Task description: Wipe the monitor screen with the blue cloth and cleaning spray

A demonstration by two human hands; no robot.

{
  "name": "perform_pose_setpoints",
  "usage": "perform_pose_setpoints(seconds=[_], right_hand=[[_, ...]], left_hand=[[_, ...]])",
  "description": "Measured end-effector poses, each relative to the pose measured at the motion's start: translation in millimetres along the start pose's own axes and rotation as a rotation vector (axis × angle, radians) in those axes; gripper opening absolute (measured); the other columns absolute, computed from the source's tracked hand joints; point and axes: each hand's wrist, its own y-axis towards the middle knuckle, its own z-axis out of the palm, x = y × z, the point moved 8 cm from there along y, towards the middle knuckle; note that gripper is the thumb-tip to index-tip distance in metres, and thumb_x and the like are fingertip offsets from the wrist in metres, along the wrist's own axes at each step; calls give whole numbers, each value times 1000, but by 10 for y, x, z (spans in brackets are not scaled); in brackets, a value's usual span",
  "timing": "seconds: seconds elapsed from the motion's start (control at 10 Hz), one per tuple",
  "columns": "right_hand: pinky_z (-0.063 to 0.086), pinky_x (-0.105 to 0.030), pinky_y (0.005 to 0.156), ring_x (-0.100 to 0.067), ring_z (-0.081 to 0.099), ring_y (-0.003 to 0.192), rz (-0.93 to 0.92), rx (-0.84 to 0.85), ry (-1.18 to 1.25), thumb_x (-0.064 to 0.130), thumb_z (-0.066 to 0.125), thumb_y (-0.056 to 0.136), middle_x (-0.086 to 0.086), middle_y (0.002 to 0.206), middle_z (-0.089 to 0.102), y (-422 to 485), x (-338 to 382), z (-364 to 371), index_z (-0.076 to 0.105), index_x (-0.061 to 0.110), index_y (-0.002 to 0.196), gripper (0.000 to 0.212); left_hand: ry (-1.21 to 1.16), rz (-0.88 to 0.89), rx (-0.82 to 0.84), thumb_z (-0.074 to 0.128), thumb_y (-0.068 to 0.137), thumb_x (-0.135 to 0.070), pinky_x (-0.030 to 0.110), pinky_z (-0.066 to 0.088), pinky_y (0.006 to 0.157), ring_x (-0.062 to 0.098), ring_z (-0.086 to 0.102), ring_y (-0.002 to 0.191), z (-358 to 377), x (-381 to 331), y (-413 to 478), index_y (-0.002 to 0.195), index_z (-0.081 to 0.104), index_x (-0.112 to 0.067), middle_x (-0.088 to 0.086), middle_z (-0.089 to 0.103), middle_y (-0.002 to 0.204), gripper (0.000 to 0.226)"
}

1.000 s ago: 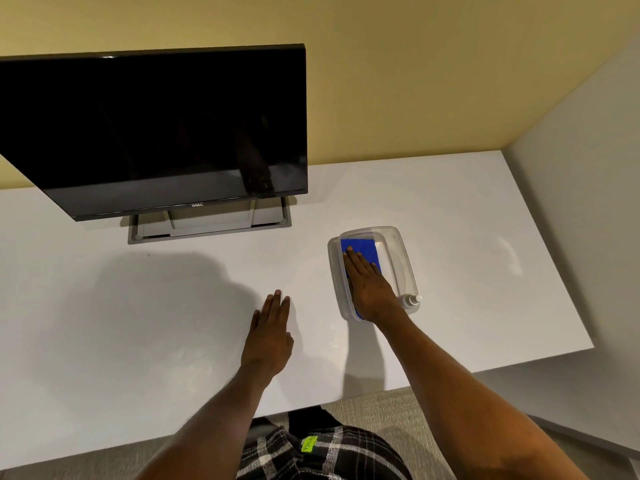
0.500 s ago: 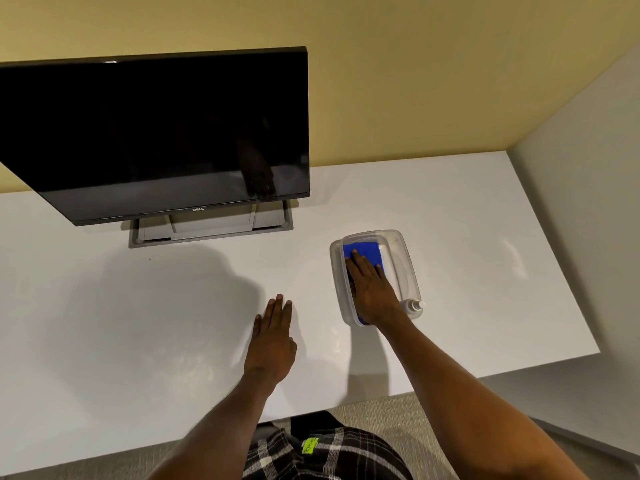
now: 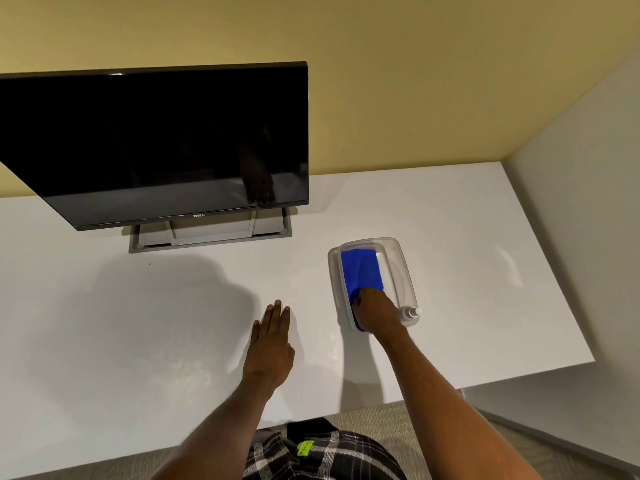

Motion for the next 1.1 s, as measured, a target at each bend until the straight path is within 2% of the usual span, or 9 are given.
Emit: perform_pose_setpoints(seconds=[0.1,0.2,0.3,0.5,0.7,0.9,1.0,1.1], right_hand=[[56,-36,86,-31,68,103,29,-73,-14,17,45,106,-16,117,68,6,-23,-40,56,2,123,25],[56,-38,98,-31,63,117,100,-43,-38,17,55,103,-18,132,59,5,-66,39,45,0,137,40],[54,-41,102,-33,58,124,120,-44,-45,17,61,100,-20,138,54,-30,-47,49,39,0,142,51],[58,-41,92,-30,62,113,104,-146,-94,20,56,101,-16,128,59,-124,34,-24,45,3,136,40],[56,-38,85,-27,65,103,59,-294,-156,22,50,103,-12,118,65,-263,132,-191,53,6,126,28],[50,-43,73,-35,63,91,60,-555,-80,9,59,93,-16,101,66,-542,297,-433,63,1,107,17],[49,-44,72,-36,61,84,17,-688,-117,6,65,86,-17,94,63,-735,546,-454,62,1,100,15],[51,-45,79,-36,62,90,-46,-734,-149,11,64,89,-17,98,63,-855,786,-391,62,1,104,18]], left_hand=[[8,3,0,40,106,-20,42,2,133,23,-16,163,-13,-4,1,167,-8,-19,3,-21,174,78],[11,0,15,40,106,-19,41,2,133,22,-16,163,-16,-5,4,167,-9,-20,2,-21,174,78],[8,2,22,41,106,-19,40,2,133,21,-15,163,-27,3,8,167,-8,-20,2,-20,175,78],[-33,-13,55,41,105,-17,38,4,132,19,-11,163,-77,24,23,168,-4,-19,-1,-16,176,77],[-56,-25,3,42,105,-20,41,6,133,20,-9,164,-229,88,-47,168,-5,-18,0,-14,176,79],[-15,0,-26,43,106,-23,44,7,132,21,-8,164,-422,282,-174,167,-8,-17,2,-13,176,79],[-14,13,-55,41,107,-25,45,7,132,21,-7,164,-580,484,-284,167,-8,-19,1,-12,177,78],[35,33,-97,39,108,-27,46,6,132,22,-6,164,-675,651,-344,167,-8,-19,1,-12,176,76]])
